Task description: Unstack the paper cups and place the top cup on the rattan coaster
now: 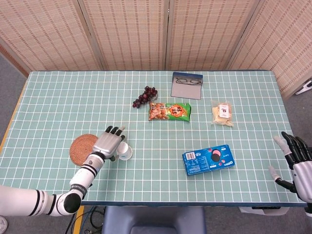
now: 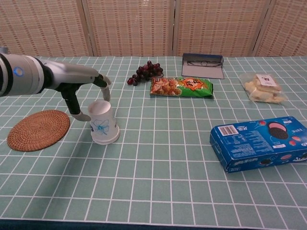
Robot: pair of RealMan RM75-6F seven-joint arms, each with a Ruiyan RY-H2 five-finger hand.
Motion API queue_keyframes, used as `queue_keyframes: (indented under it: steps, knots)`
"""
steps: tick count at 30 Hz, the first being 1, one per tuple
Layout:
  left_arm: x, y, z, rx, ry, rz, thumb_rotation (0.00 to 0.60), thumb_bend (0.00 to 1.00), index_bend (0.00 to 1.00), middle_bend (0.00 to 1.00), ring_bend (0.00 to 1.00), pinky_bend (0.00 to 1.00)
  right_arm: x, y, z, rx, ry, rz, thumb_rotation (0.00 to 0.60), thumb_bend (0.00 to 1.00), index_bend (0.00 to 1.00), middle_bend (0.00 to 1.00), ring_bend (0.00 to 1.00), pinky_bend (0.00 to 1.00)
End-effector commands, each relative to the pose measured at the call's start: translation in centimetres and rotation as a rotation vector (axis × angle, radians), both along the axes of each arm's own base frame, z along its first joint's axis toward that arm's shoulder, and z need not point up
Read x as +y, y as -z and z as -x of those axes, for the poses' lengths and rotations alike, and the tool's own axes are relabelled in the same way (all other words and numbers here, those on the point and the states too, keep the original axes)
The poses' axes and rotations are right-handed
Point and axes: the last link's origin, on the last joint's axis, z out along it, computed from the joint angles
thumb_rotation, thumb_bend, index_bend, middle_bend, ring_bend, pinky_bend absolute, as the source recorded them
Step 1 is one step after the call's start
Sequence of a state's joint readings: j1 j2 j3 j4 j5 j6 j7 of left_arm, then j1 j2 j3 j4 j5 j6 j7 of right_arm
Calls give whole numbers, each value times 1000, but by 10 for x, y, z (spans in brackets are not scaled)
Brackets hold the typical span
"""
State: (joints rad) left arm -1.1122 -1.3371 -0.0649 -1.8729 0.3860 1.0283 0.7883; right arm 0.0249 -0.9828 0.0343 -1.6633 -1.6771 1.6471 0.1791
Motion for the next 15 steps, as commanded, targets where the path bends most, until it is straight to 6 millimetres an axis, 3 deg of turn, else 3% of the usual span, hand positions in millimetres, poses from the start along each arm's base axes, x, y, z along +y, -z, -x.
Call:
queue_keyframes:
  steps: [1,15]
  knots:
    - [-1,1,-1,1,3,1,600,295,321,0,0,0,0,0,0,-1,-1,-1,600,329,64,0,0,0]
    - [-1,0,-3,-21,20,-8,600,295,339,0,0,0,1,0,0,2,-1,-4,600,329,64,0,0,0]
